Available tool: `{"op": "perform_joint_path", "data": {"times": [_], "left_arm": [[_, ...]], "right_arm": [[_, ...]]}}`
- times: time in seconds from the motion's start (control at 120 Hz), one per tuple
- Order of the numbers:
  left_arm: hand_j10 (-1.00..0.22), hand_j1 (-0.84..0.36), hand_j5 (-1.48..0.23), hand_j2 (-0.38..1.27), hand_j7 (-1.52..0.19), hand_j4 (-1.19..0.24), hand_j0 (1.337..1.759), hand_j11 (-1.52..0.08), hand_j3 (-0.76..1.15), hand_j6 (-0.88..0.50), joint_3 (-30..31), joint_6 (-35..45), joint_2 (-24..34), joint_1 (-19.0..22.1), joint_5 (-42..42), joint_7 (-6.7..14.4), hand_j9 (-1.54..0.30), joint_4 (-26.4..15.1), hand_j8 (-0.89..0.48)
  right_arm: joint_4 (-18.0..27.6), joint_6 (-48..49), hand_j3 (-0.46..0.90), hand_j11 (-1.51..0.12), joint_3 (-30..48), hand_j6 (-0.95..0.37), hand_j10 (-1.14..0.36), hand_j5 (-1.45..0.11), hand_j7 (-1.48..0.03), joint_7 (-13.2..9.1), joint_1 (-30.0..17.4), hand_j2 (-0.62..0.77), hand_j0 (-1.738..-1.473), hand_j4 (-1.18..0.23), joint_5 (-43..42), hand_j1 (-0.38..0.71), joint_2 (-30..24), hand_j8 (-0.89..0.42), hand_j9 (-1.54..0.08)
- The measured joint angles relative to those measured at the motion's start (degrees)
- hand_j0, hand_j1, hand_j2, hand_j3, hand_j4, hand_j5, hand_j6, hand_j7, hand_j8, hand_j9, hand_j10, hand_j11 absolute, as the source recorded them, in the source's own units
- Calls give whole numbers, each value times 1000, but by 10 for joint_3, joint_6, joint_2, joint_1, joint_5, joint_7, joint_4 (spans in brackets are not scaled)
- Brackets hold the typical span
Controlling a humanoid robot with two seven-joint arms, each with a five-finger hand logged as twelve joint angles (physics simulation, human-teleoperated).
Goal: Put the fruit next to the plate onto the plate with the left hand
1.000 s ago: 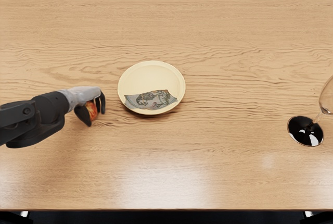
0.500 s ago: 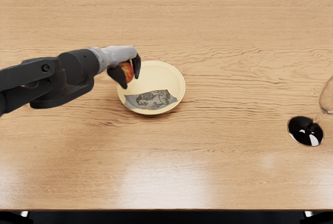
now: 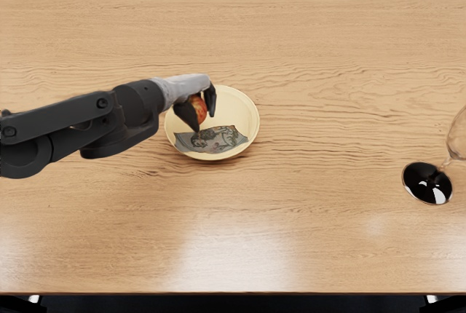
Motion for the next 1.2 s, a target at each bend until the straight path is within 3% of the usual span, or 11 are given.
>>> {"op": "perform_joint_path", "data": {"times": [0.25,0.333,0.508,0.692,0.817,1.008,1.2], "left_arm": [[-410,-388,-1075,368,-1092,-782,1646,-1092,0,-399,1,2,-1,26,1,0,-1099,3,-264],[-433,-377,-978,371,-992,-713,1647,-995,0,-445,0,2,-2,27,1,0,-999,3,-307],[-230,-9,-470,168,-476,-345,1654,-476,0,-236,-3,19,-2,25,1,0,-478,-3,-173],[-109,188,-209,73,-211,-155,1656,-211,0,-112,-41,25,17,28,-14,0,-212,-46,-86],[-69,251,-126,42,-127,-95,1657,-127,0,-72,-93,10,78,32,-157,0,-127,-80,-57],[-40,296,-65,19,-66,-50,1658,-66,0,-42,-193,-214,225,41,-483,0,-66,-96,-36],[-29,314,-42,10,-42,-33,1658,-42,0,-30,-214,-282,334,53,-671,0,-42,-98,-27]], "right_arm": [[0,0,0,0,0,0,0,0,0,0,0,0,-1658,0,0,-349,0,0,0],[0,0,0,0,0,0,0,0,0,0,0,0,-1658,0,0,-349,0,0,0],[0,0,0,0,0,0,0,0,0,0,0,0,-1658,0,0,-349,0,0,0],[0,0,0,0,0,0,0,0,0,0,0,0,-1658,0,0,-349,0,0,0],[0,0,0,0,0,0,0,0,0,0,0,0,-1658,0,0,-349,0,0,0],[0,0,0,0,0,0,0,0,0,0,0,0,-1658,0,0,-349,0,0,0],[0,0,0,0,0,0,0,0,0,0,0,0,-1658,0,0,-349,0,0,0]]}}
